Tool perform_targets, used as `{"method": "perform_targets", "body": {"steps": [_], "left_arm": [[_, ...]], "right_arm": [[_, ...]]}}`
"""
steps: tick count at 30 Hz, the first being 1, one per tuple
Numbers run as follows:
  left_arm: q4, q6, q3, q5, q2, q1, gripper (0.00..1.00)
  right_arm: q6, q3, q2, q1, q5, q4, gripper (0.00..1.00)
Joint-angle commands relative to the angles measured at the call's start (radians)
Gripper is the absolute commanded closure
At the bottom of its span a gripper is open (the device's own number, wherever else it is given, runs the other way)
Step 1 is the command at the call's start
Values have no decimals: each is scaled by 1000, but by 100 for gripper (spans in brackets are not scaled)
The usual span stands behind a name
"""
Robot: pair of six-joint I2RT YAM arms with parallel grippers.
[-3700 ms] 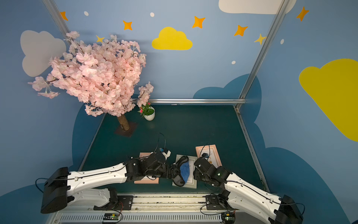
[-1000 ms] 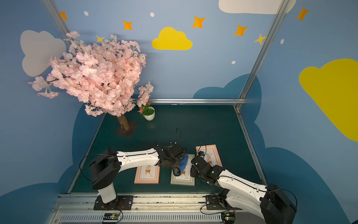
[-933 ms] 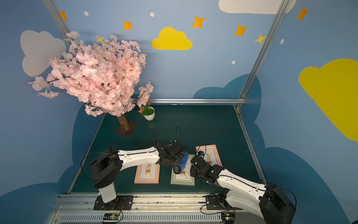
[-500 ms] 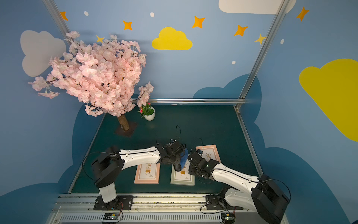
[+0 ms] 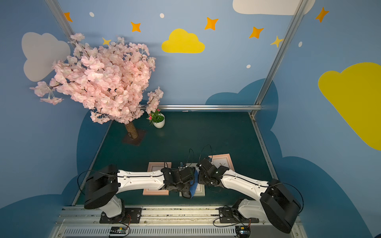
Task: Wipe the picture frame with a cloth
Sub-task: Wipe the dirt from the picture frame.
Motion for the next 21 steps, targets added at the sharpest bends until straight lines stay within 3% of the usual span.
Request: {"method": "perform_targets", "body": {"steps": [1, 8, 21], "left_arm": [[-162, -34, -43, 74, 6, -13, 97], [-168, -45, -39, 30, 25, -1, 97], [-47, 29, 35, -12, 96, 180, 97]], "right_arm": [[3, -77, 32, 8, -43, -39, 86], [19, -109, -9, 4, -44, -19, 84], [17, -151, -62, 4, -70, 7, 82]]}}
